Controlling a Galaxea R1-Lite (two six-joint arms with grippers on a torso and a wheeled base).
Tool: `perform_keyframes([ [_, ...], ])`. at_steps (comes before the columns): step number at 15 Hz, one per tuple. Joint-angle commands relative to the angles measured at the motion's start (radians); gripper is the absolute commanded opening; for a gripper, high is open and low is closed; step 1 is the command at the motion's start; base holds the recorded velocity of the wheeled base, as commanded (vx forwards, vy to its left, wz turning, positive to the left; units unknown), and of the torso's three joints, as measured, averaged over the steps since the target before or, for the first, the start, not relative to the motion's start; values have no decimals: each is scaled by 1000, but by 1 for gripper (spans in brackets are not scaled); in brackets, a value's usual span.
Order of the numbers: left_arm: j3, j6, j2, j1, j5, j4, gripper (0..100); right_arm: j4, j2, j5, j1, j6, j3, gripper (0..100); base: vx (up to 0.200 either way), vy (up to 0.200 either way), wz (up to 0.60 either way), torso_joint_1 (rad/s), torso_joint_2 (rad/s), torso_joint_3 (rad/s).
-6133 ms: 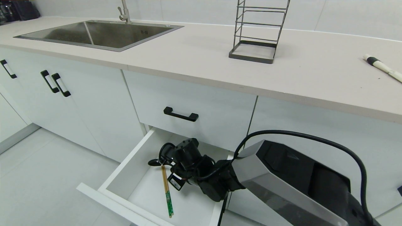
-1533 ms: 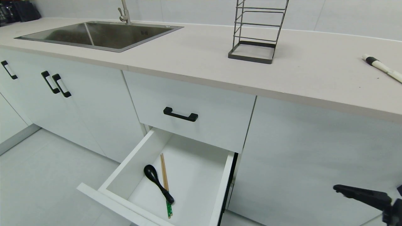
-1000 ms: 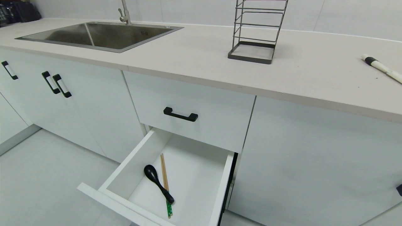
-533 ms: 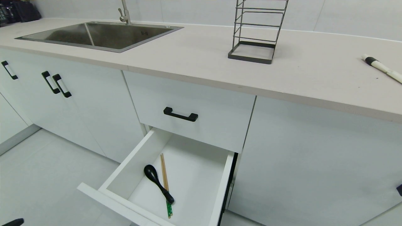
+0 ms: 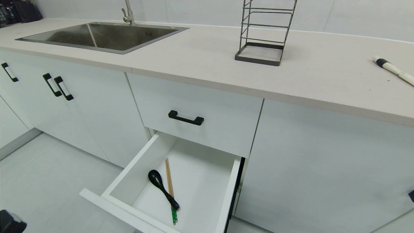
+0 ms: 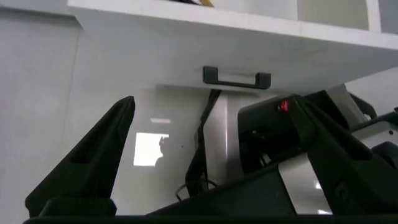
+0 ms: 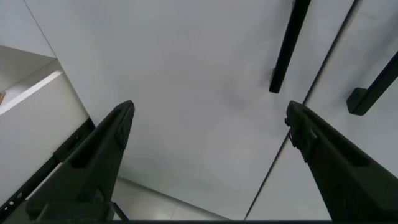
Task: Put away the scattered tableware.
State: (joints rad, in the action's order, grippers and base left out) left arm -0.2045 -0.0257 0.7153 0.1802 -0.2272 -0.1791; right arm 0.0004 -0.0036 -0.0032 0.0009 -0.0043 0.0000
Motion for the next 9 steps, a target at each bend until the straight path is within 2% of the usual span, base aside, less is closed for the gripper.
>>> perform_keyframes([
  [1,-7,0,105,15,0,1,100,0,4,0,1,-2,0,100,0,0,0,0,0,0],
  [7,-21,-2,314,28,-1,95,100,0,4,0,1,-2,0,100,0,0,0,0,0,0],
  [9,-23,0,408,71,3,155,100,0,4,0,1,-2,0,100,0,0,0,0,0,0],
])
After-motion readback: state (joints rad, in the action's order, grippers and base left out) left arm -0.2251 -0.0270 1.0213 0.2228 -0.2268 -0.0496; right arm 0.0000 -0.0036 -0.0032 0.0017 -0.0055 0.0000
